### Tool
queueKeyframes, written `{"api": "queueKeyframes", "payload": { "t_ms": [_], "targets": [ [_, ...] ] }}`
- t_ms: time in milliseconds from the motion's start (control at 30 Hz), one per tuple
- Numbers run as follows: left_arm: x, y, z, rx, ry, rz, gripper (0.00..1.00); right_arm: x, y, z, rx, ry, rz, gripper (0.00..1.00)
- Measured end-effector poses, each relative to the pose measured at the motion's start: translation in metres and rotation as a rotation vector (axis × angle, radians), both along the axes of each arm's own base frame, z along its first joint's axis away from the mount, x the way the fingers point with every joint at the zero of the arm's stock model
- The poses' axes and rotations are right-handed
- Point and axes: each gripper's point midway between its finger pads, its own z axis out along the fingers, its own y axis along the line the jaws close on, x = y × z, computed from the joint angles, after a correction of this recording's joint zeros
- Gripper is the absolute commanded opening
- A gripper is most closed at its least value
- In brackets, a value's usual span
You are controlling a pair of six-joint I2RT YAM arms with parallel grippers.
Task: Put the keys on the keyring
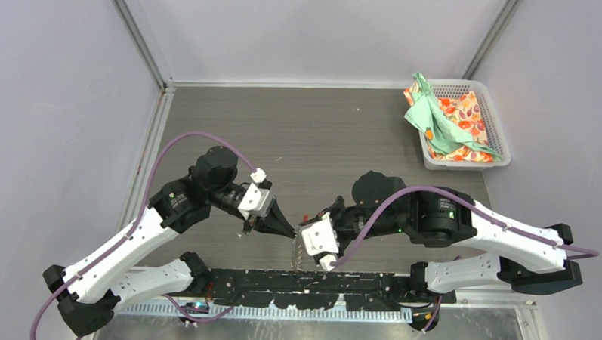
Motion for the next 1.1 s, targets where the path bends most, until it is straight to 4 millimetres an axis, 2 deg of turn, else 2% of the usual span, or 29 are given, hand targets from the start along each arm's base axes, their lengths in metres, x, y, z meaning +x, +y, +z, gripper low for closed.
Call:
{"api": "queueKeyframes", "payload": {
  "t_ms": [700,1100],
  "targets": [
    [0.003,-0.001,0.0,-0.001,-0.008,0.014,0.0,0.002,-0.01,-0.005,-0.02,-0.005,-0.021,0.01],
    [0.001,0.0,-0.003,0.01,0.005,0.013,0.0,0.001,0.009,-0.014,-0.041,-0.009,0.017,0.01]
  ]
}}
